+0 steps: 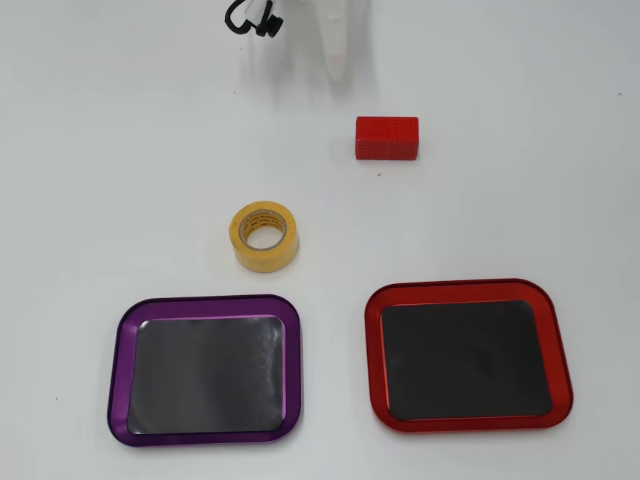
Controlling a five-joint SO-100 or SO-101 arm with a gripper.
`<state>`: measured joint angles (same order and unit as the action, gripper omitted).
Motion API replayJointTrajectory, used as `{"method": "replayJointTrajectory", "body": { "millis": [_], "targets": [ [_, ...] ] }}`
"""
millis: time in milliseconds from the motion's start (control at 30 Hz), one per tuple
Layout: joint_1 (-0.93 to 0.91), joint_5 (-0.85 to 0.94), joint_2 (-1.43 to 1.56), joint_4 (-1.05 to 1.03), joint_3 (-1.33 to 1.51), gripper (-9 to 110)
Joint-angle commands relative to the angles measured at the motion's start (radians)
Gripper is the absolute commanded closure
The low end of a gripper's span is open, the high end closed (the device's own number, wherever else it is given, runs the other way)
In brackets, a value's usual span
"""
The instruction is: Grasp a red block and put it in the left red dish.
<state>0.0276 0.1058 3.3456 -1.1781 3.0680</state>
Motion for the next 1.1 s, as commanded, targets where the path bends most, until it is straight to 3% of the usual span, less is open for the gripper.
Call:
{"method": "replayJointTrajectory", "body": {
  "millis": [0,1067],
  "targets": [
    [0.011,0.005,0.103,0.012,0.008,102],
    [-0.089,-0.003,0.017,0.141,-0.097,100]
  ]
}}
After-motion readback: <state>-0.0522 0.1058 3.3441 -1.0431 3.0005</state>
